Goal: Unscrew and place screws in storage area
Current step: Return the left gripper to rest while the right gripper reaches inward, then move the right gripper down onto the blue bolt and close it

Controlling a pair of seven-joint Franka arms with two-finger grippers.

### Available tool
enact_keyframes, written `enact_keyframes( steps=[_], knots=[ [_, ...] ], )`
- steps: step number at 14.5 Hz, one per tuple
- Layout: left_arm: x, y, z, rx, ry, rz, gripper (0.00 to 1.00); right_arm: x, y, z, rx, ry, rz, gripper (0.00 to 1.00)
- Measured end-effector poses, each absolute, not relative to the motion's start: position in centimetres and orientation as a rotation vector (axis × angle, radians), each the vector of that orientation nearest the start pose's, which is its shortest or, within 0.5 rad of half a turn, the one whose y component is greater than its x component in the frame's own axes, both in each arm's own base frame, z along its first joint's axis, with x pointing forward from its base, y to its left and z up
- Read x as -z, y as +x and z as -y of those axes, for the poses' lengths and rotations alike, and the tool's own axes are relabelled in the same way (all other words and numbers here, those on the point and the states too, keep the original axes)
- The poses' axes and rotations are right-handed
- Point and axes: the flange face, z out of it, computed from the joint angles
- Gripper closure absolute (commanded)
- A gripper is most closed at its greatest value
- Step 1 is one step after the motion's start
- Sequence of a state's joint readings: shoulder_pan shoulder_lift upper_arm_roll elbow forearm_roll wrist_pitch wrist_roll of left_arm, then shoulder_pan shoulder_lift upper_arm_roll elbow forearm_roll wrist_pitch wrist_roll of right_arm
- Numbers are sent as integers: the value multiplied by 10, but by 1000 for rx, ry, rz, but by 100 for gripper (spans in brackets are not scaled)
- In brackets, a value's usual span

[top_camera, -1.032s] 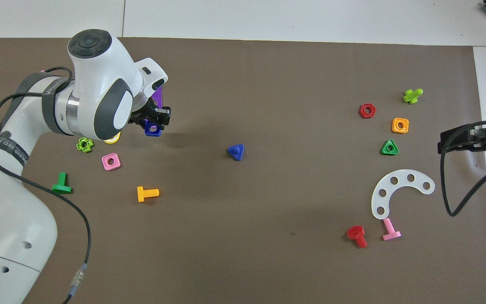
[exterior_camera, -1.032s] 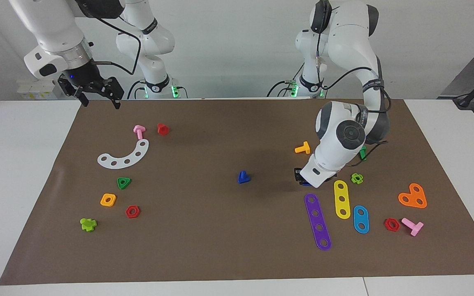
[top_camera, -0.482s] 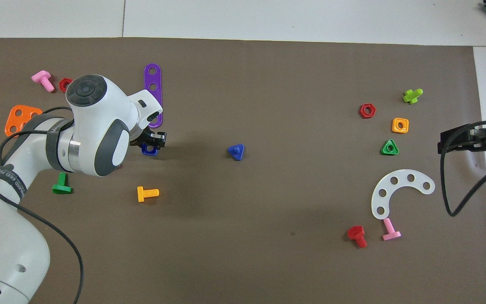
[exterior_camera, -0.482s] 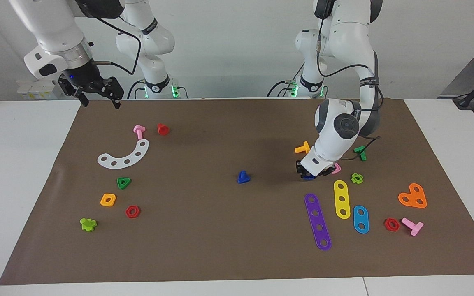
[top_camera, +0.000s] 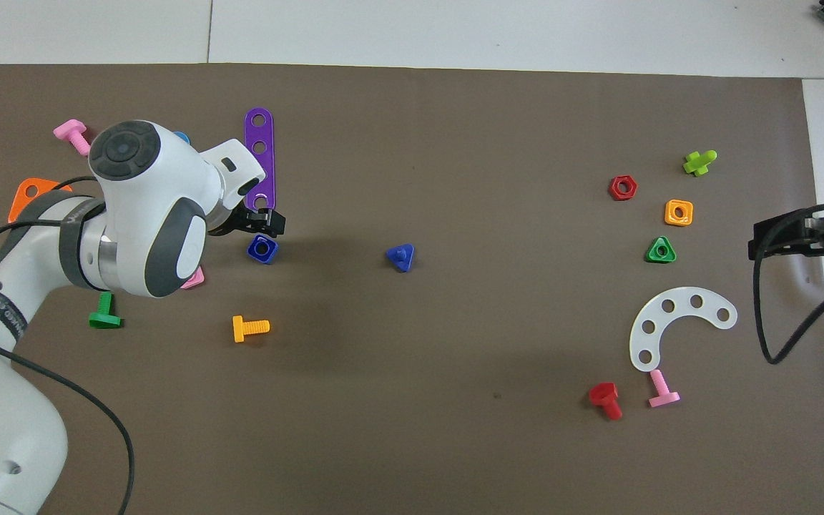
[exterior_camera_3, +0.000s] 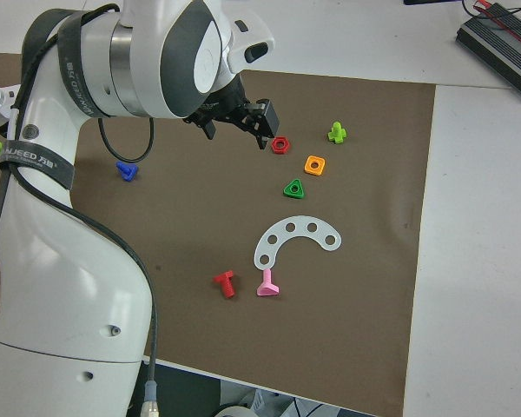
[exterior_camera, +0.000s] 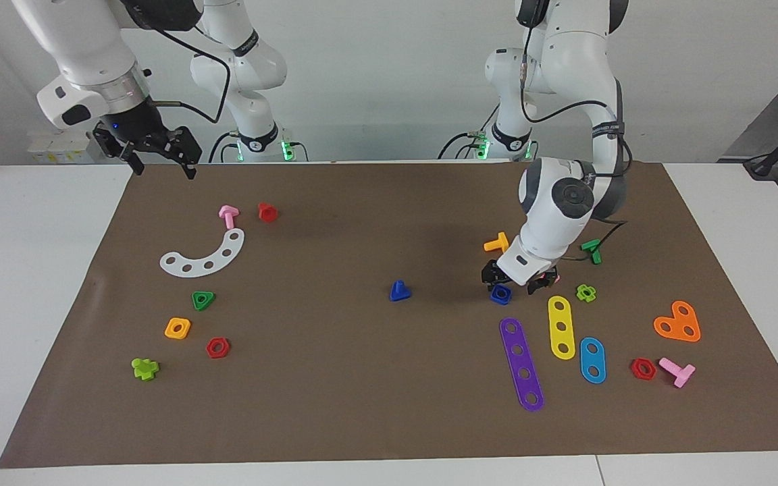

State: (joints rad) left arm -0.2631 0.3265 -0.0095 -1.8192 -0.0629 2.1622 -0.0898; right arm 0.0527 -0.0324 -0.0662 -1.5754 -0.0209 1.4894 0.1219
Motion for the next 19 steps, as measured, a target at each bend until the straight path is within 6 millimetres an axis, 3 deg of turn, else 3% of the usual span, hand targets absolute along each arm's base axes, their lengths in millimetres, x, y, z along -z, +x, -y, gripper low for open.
enact_keyframes(
  steps=[4,7,9,12,16,19],
  knots=[
    [-437,630,117,58,-3202,-120,0,-634,541,5,-15,-3150,-149,0],
    [-479,623,77,-6,-3183,-133,0,-624,554,-33,85,-3114,-133,0],
    [-501,616,63,-37,-3165,-137,0,-609,562,-83,119,-3104,-132,0],
    [-538,602,60,-13,-3162,-138,0,-573,577,-166,133,-3094,-145,0],
    [-588,571,56,7,-3161,-140,0,-491,601,-294,127,-3093,-136,0],
    [-602,559,55,0,-3160,-142,0,-427,607,-355,137,-3091,-108,0]
  ],
)
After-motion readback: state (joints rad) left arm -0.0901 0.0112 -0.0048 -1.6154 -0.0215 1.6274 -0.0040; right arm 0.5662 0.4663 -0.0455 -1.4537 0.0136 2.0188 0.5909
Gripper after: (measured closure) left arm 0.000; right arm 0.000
